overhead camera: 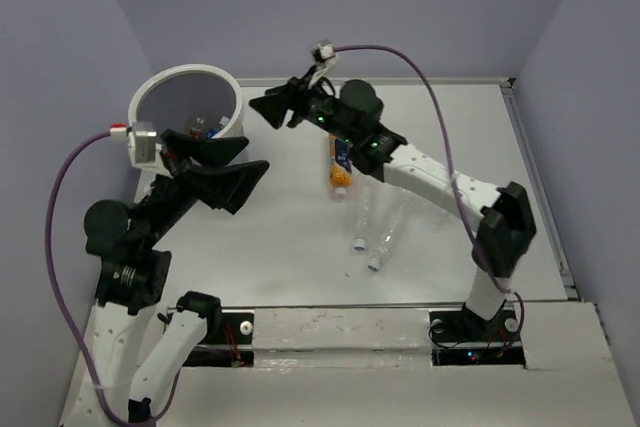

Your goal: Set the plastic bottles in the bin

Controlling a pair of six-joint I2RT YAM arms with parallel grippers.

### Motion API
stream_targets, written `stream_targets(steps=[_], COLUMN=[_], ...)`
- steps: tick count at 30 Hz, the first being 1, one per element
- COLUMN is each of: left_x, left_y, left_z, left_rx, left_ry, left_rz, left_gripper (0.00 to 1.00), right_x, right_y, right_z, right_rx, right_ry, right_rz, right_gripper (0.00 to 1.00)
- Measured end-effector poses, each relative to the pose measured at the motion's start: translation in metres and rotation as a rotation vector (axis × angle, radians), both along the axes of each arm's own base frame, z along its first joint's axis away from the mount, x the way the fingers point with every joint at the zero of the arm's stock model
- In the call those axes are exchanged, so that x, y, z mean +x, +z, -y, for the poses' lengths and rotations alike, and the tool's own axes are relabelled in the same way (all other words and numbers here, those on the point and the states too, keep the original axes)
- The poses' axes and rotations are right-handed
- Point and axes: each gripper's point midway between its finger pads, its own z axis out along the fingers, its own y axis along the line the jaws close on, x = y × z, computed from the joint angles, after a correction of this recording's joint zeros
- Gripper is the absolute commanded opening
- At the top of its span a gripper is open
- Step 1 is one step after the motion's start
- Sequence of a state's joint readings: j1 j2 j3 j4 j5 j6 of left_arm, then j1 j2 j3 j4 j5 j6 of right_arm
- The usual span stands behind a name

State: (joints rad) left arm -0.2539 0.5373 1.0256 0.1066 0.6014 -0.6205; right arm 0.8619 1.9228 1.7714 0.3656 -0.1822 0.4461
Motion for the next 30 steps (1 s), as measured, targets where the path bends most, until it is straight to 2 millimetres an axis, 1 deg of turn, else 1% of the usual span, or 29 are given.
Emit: stream_targets(steps=[1, 3, 4, 5, 6, 7, 8, 9, 10, 11, 12, 13, 14, 15, 17, 18, 19, 21, 22, 25, 27, 30], left_x=[0.012, 0.042, 0.049, 0.068, 0.075, 0.081, 0.087, 0.098, 0.107, 0.113, 0.123, 0.131, 0.143, 0.152, 0.177, 0.188, 0.196, 0.222, 0.231, 0.262, 0.282, 0.3], left_y=[-0.008, -0.033, -0.04, -0.064, -0.075, -0.087, -0.101, -0.124, -0.142, -0.157, -0.175, -0.187, -0.198, -0.204, -0.218, -0.221, -0.227, -0.244, -0.252, -0.287, -0.309, -0.339], left_z=[0.004, 0.019, 0.024, 0.044, 0.056, 0.071, 0.088, 0.109, 0.121, 0.13, 0.139, 0.142, 0.144, 0.144, 0.146, 0.147, 0.149, 0.152, 0.153, 0.158, 0.163, 0.166], left_rx=[-0.004, -0.004, -0.001, 0.017, 0.027, 0.046, 0.07, 0.107, 0.139, 0.17, 0.204, 0.23, 0.256, 0.27, 0.306, 0.316, 0.329, 0.374, 0.392, 0.491, 0.55, 0.626], left_ry=[-0.012, -0.043, -0.052, -0.086, -0.098, -0.121, -0.14, -0.135, -0.118, -0.104, -0.052, -0.013, 0.048, 0.093, 0.196, 0.239, 0.266, 0.357, 0.382, 0.484, 0.518, 0.538], left_rz=[-0.032, -0.133, -0.163, -0.254, -0.297, -0.338, -0.381, -0.444, -0.486, -0.519, -0.557, -0.581, -0.599, -0.607, -0.62, -0.621, -0.625, -0.637, -0.641, -0.669, -0.685, -0.714], left_gripper=[0.99, 0.99, 0.99, 0.99, 0.99, 0.99, 0.99, 0.99, 0.99, 0.99, 0.99, 0.99, 0.99, 0.99, 0.99, 0.99, 0.99, 0.99, 0.99, 0.99, 0.99, 0.99], right_x=[-0.002, -0.007, -0.011, -0.014, -0.019, -0.02, -0.026, -0.029, -0.034, -0.039, -0.046, -0.052, -0.056, -0.064, -0.071, -0.074, -0.075, -0.076, -0.077, -0.078, -0.079, -0.079], right_y=[0.005, 0.001, -0.013, -0.019, -0.038, -0.046, -0.072, -0.093, -0.12, -0.141, -0.172, -0.19, -0.202, -0.214, -0.221, -0.22, -0.218, -0.217, -0.218, -0.225, -0.226, -0.228], right_z=[0.022, 0.065, 0.095, 0.118, 0.145, 0.155, 0.177, 0.193, 0.209, 0.223, 0.24, 0.252, 0.261, 0.272, 0.285, 0.29, 0.293, 0.295, 0.296, 0.298, 0.299, 0.3], right_rx=[0.008, 0.015, 0.0, -0.002, -0.018, -0.023, -0.048, -0.067, -0.108, -0.14, -0.194, -0.23, -0.254, -0.281, -0.298, -0.299, -0.3, -0.303, -0.309, -0.337, -0.348, -0.365], right_ry=[-0.024, -0.095, -0.148, -0.194, -0.244, -0.269, -0.312, -0.346, -0.379, -0.412, -0.451, -0.476, -0.497, -0.522, -0.551, -0.561, -0.57, -0.575, -0.576, -0.578, -0.577, -0.576], right_rz=[-0.001, -0.018, -0.05, -0.07, -0.116, -0.131, -0.181, -0.223, -0.267, -0.312, -0.371, -0.407, -0.432, -0.461, -0.476, -0.473, -0.47, -0.467, -0.468, -0.477, -0.477, -0.469], right_gripper=[0.58, 0.53, 0.51, 0.49, 0.45, 0.45, 0.44, 0.44, 0.44, 0.44, 0.47, 0.5, 0.52, 0.6, 0.64, 0.67, 0.68, 0.68, 0.68, 0.68, 0.68, 0.7])
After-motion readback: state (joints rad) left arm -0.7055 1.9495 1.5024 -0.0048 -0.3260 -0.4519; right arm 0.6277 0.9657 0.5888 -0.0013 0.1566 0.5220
